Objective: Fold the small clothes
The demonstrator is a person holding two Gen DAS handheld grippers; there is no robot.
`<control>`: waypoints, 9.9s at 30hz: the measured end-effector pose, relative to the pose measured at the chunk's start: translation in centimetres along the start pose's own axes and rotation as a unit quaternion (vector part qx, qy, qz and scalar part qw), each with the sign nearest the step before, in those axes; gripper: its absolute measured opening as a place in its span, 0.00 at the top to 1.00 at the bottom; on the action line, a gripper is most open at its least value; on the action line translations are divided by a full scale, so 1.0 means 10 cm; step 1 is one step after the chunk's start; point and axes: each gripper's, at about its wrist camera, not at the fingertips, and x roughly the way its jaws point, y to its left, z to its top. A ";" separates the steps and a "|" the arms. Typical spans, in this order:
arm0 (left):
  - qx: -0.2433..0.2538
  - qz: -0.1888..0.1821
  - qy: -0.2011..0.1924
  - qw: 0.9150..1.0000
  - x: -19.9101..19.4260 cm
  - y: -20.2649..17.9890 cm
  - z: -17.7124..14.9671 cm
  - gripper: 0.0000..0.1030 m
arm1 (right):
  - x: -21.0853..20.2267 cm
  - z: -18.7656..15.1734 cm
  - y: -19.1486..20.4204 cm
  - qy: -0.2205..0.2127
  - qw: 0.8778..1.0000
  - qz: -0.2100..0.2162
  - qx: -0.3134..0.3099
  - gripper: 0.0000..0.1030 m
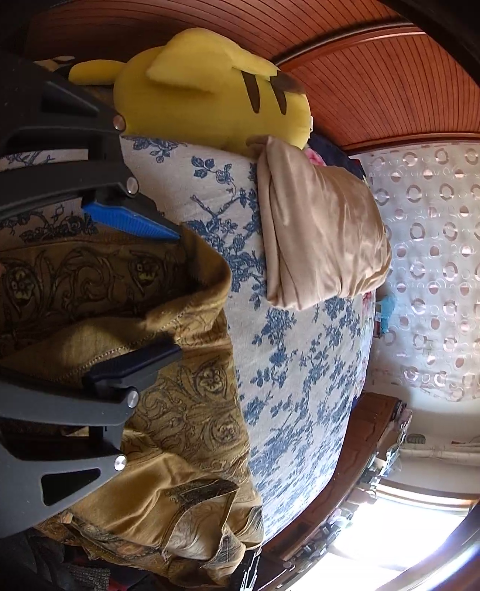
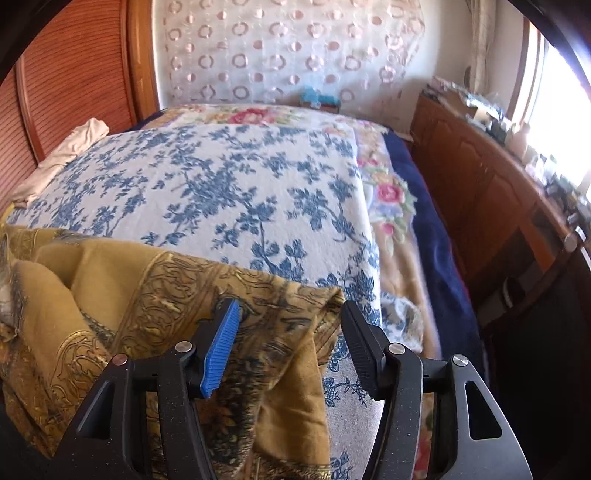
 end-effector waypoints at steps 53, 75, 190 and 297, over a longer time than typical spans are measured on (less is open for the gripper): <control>0.024 -0.071 -0.275 0.959 -2.18 -0.14 0.71 0.95 | -2.44 0.50 0.10 -0.251 0.958 0.133 -0.029 0.97; 0.032 0.025 -0.255 0.966 -1.02 0.29 2.41 0.90 | -1.46 2.39 0.03 -0.211 0.976 -0.012 -0.050 0.97; 0.043 0.028 -0.007 0.999 0.86 -0.05 1.16 0.81 | 0.78 0.83 0.12 -0.003 0.999 0.001 0.043 0.46; -0.024 0.015 -0.001 1.000 -0.10 -0.01 -0.19 0.63 | -0.73 -0.15 0.28 -0.090 0.996 0.016 0.023 0.50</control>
